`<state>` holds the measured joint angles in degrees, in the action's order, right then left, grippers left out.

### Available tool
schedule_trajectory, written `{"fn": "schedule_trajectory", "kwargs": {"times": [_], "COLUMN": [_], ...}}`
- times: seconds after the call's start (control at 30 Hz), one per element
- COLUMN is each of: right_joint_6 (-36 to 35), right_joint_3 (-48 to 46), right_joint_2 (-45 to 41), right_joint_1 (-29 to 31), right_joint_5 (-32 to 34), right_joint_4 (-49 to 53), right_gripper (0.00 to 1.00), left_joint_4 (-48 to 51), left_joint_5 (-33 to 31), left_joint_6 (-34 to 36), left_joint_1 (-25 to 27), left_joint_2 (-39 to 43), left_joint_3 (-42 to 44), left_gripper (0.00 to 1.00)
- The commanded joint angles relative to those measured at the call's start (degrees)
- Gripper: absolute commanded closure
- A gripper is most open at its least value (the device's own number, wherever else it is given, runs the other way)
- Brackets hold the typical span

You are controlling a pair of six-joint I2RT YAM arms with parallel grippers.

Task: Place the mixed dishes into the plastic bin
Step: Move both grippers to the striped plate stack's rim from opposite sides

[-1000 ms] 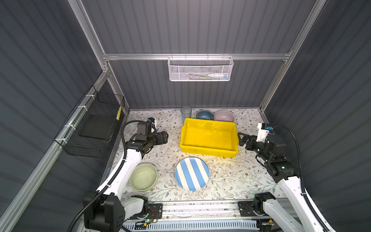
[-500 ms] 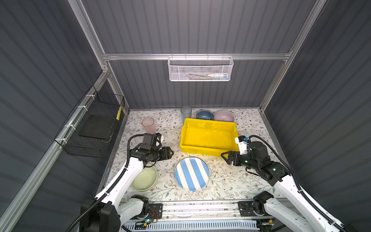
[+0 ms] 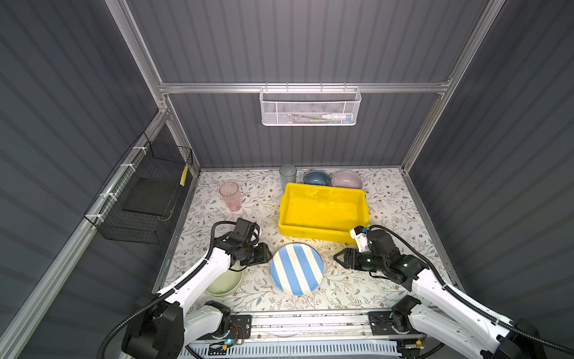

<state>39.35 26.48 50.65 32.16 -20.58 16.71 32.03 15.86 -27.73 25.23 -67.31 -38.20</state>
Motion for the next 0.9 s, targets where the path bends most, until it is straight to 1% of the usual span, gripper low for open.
{"fn": "schedule_trajectory", "kwargs": {"times": [0.0,0.17,0.37,0.47,0.67,0.87], "right_joint_6": [2.88,3.62,4.72,5.11,6.16,7.48], "right_joint_3": [-1.51,-1.26,-1.17,-1.17,-0.82,-0.84], "right_joint_2": [2.15,6.12,10.16,12.27,16.44,18.55], "right_joint_1": [1.25,3.58,5.41,6.01,7.51,8.46], "right_joint_5": [-2.16,-2.32,-2.10,-2.01,-2.60,-3.39], "right_joint_4": [-6.02,-9.15,-11.72,-12.92,-15.95,-18.92], "right_gripper": [0.39,0.46,0.52,0.55,0.61,0.65], "left_joint_4": [-1.98,-2.60,-2.76,-3.23,-4.06,-4.25], "left_joint_5": [1.43,1.24,0.67,0.93,1.46,1.19], "left_joint_6": [-1.28,-1.70,-1.98,-2.23,-2.46,-2.62], "left_joint_1": [1.10,2.83,3.42,3.51,3.77,3.86], "left_joint_2": [-1.13,-2.56,-3.08,-3.91,-5.89,-6.43], "left_joint_3": [0.97,1.28,1.68,1.92,2.34,2.39], "left_gripper": [0.63,0.67,0.73,0.79,0.83,0.86]}}
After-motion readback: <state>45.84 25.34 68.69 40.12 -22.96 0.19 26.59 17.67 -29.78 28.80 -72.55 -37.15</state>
